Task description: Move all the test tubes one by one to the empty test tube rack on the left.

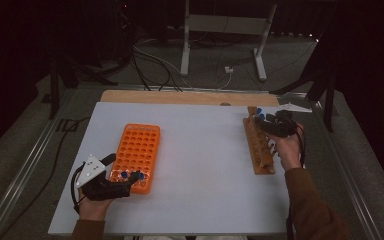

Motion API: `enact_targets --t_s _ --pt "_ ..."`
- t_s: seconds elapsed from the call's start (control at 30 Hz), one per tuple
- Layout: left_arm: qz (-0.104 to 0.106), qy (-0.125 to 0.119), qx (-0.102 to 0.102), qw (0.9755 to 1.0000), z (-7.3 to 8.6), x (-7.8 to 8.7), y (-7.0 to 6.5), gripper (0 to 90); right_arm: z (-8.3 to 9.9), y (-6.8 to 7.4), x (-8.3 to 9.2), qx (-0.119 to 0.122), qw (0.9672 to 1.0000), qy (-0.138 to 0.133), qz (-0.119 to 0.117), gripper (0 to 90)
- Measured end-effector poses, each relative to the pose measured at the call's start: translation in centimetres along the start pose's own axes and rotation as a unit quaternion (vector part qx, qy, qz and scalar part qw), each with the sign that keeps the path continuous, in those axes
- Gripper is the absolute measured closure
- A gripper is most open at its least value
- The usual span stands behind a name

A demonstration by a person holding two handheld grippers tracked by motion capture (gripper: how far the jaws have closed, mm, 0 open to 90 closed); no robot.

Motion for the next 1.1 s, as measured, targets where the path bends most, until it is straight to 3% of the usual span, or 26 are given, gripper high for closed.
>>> enact_targets --t_s 0.13,0.53,1.1 --pt "0.001 0.0 0.002 1.0 0.1 -0.1 0.0 0.7 0.1 -0.5 -0.6 -0.008 1.0 -0.002 0.003 59.3" --pt "0.0 0.003 0.002 1.0 0.3 -0.1 0.0 0.8 0.5 -0.5 -2.0 0.011 0.9993 0.027 0.023 75.4" --pt "-0.002 -0.002 0.012 0.9999 0.2 0.0 0.2 0.8 -0.7 0.3 -0.4 0.024 0.9992 -0.008 0.031 76.7"
Point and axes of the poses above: each handheld gripper's, and its own axes: x roughly backward along the jaws, z roughly out of its underside, y roughly to its left, the point moved 3 cm from there along -x, roughly forward along the jaws, and after that the axes turned 11 degrees about -z, right-handed, at the moved point
